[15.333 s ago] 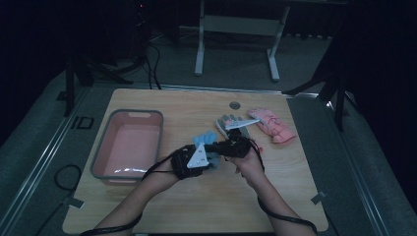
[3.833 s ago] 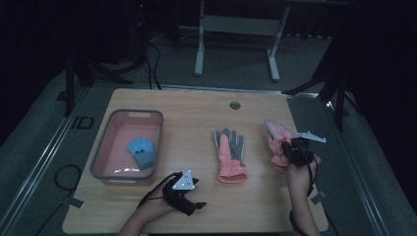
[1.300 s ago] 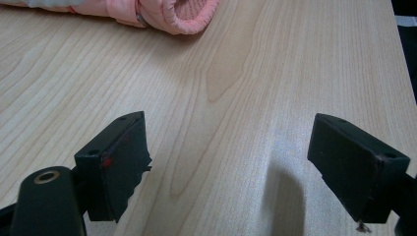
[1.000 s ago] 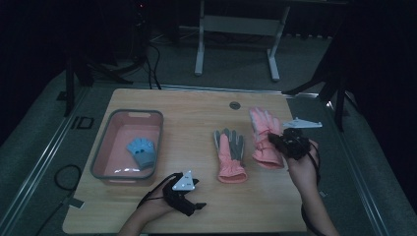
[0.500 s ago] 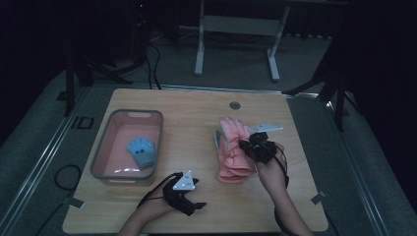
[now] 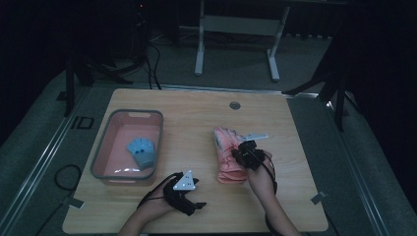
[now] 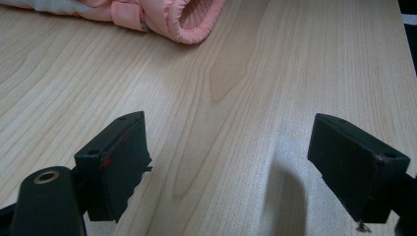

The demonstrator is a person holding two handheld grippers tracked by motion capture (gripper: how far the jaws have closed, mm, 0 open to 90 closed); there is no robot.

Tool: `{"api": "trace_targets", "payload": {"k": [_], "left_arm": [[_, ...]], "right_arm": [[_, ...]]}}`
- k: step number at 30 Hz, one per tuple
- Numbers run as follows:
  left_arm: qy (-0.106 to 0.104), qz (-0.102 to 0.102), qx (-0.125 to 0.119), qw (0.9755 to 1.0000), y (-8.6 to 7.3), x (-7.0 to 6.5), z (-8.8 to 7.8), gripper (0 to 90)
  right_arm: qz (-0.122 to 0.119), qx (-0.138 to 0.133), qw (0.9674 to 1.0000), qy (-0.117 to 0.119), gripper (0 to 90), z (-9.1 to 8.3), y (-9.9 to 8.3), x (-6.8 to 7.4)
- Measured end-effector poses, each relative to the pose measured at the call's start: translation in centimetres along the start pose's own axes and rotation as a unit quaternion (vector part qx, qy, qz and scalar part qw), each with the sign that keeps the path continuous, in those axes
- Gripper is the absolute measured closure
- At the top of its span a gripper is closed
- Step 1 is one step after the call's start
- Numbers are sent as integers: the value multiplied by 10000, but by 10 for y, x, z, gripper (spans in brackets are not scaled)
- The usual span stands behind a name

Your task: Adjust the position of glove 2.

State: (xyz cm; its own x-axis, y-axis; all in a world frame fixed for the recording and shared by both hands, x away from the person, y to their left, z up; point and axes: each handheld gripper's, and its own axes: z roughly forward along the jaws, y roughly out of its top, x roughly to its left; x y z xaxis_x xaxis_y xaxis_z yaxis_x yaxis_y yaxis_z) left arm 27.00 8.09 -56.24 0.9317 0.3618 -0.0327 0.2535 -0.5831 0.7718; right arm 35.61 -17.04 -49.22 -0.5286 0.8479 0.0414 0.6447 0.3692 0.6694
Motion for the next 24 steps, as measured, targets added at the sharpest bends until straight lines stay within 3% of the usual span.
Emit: {"api": "trace_targets", "payload": {"k": [6,15,19,24], "left_arm": [[6,-7,-1,10000,0,0,0,157],[9,1,-2,10000,0,0,0,157],[14,4,8,10000,0,0,0,157],[15,-41,-5,10000,1,0,0,157]], "right_arm": [[6,-129,9999,64,829,-5,1,-1],[-93,-534,9980,311,476,-29,4,-10],[-74,-543,9971,536,285,-36,4,-19],[61,-735,9945,743,202,-45,1,-31]]}}
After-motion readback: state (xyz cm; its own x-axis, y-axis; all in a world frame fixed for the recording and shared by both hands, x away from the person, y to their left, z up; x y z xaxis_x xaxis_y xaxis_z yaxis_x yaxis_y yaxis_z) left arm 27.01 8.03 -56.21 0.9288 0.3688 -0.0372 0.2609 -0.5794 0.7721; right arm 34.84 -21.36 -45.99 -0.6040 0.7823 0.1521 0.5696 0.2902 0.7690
